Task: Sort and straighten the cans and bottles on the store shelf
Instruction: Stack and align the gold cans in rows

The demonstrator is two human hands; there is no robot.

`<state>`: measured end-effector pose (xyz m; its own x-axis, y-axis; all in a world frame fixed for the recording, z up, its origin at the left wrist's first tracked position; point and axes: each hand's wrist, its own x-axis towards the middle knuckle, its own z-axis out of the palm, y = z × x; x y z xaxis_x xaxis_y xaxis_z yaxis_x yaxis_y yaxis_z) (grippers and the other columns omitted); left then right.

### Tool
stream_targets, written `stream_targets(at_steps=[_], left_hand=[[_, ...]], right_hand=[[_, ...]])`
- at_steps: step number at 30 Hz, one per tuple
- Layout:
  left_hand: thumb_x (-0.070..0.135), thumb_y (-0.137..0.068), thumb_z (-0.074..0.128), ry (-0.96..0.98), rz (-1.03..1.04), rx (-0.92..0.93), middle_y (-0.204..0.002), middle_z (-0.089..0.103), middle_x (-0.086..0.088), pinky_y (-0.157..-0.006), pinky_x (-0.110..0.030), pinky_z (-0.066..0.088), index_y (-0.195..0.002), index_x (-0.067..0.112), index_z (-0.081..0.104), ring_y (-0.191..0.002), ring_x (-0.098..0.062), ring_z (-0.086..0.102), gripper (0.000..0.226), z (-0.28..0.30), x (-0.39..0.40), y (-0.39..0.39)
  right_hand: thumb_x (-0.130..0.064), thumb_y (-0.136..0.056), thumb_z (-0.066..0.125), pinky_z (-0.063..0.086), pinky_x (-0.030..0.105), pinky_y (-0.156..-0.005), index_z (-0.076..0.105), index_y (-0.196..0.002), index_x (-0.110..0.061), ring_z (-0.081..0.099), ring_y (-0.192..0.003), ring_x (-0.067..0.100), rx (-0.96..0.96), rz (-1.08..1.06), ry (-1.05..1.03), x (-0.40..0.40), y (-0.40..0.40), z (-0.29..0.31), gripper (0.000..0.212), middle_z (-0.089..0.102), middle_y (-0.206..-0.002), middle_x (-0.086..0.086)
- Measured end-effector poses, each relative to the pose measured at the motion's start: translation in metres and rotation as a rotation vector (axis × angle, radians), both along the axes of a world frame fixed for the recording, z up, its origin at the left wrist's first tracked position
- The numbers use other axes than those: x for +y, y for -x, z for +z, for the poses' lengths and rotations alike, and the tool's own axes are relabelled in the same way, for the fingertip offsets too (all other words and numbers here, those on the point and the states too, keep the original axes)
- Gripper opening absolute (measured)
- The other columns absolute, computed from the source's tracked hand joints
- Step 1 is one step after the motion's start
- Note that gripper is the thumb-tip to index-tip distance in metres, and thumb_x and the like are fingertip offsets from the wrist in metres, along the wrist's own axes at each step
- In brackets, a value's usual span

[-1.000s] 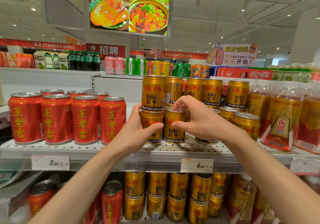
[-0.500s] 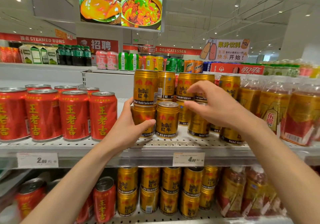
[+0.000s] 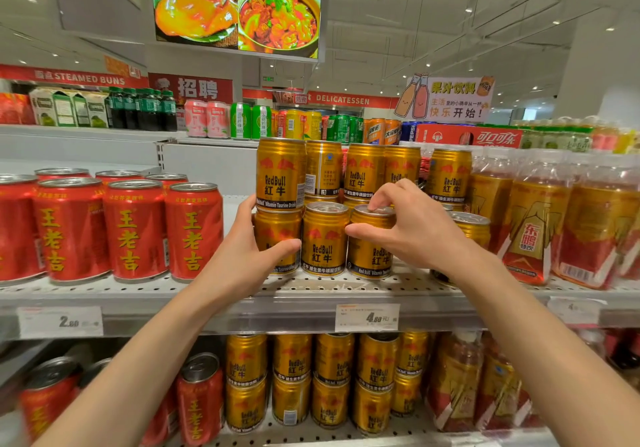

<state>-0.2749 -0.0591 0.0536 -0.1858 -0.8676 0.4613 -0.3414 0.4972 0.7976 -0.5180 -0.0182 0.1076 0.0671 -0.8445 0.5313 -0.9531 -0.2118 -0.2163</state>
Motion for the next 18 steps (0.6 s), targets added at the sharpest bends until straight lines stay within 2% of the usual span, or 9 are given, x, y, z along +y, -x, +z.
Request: stream_targets(at_steps=[3, 5, 8, 11, 14, 16, 18], left_hand=[[0.034, -0.088, 0.072, 0.007, 0.011, -0.007, -0.111, 0.052, 0.033, -0.062, -0.001, 0.043, -0.15, 0.037, 0.024, -0.086, 0.026, 0.055, 0.079, 0.0, 0.0, 0.0], [0.035, -0.088, 0.072, 0.012, 0.02, -0.013, -0.109, 0.052, 0.034, -0.06, 0.001, 0.043, -0.15, 0.038, 0.023, -0.083, 0.027, 0.054, 0.078, 0.0, 0.0, 0.0], [0.036, -0.088, 0.072, 0.021, 0.02, -0.023, -0.109, 0.051, 0.035, -0.06, -0.001, 0.043, -0.15, 0.037, 0.023, -0.084, 0.026, 0.054, 0.079, 0.0, 0.001, 0.0], [0.036, -0.088, 0.071, 0.027, 0.019, -0.022, -0.122, 0.054, 0.023, -0.065, -0.004, 0.041, -0.151, 0.036, 0.023, -0.091, 0.019, 0.053, 0.079, 0.0, 0.002, 0.001], [0.037, -0.089, 0.071, 0.039, 0.03, -0.03, -0.125, 0.056, 0.022, -0.075, -0.006, 0.04, -0.149, 0.038, 0.026, -0.096, 0.018, 0.053, 0.076, 0.001, 0.005, 0.003], [0.037, -0.088, 0.072, 0.077, 0.053, -0.041, -0.121, 0.055, 0.031, -0.081, -0.009, 0.041, -0.149, 0.04, 0.027, -0.098, 0.021, 0.054, 0.075, 0.0, 0.009, 0.004], [0.036, -0.088, 0.073, 0.144, 0.095, -0.05, -0.13, 0.051, 0.032, -0.093, -0.015, 0.044, -0.152, 0.04, 0.021, -0.111, 0.017, 0.054, 0.082, -0.003, 0.013, 0.005]], right_hand=[[-0.06, -0.086, 0.065, 0.044, 0.029, -0.096, 0.055, -0.128, -0.031, 0.051, -0.119, 0.011, -0.049, 0.075, -0.137, 0.004, 0.01, 0.004, 0.052, 0.052, -0.135, -0.008], [-0.053, -0.088, 0.068, 0.046, 0.029, -0.096, 0.056, -0.129, -0.031, 0.054, -0.119, 0.011, -0.08, 0.099, -0.109, 0.004, 0.013, 0.001, 0.048, 0.056, -0.135, -0.008], [-0.054, -0.088, 0.067, 0.046, 0.029, -0.095, 0.057, -0.129, -0.029, 0.054, -0.118, 0.012, -0.072, 0.072, -0.025, 0.001, 0.008, -0.006, 0.049, 0.056, -0.133, -0.006], [-0.055, -0.089, 0.066, 0.044, 0.027, -0.091, 0.055, -0.13, -0.028, 0.054, -0.115, 0.012, -0.079, 0.07, -0.007, 0.0, 0.006, -0.01, 0.051, 0.055, -0.134, -0.004], [-0.055, -0.09, 0.064, 0.049, 0.031, -0.094, 0.054, -0.133, -0.028, 0.055, -0.112, 0.011, -0.075, 0.074, 0.009, 0.001, 0.006, -0.013, 0.052, 0.055, -0.135, -0.005], [-0.055, -0.091, 0.063, 0.048, 0.028, -0.092, 0.052, -0.136, -0.027, 0.055, -0.111, 0.011, -0.065, 0.081, 0.015, 0.003, 0.006, -0.015, 0.054, 0.054, -0.136, -0.005], [-0.055, -0.092, 0.062, 0.044, 0.023, -0.093, 0.05, -0.139, -0.026, 0.054, -0.118, 0.01, -0.039, 0.091, 0.025, 0.006, 0.008, -0.017, 0.056, 0.054, -0.138, -0.006]])
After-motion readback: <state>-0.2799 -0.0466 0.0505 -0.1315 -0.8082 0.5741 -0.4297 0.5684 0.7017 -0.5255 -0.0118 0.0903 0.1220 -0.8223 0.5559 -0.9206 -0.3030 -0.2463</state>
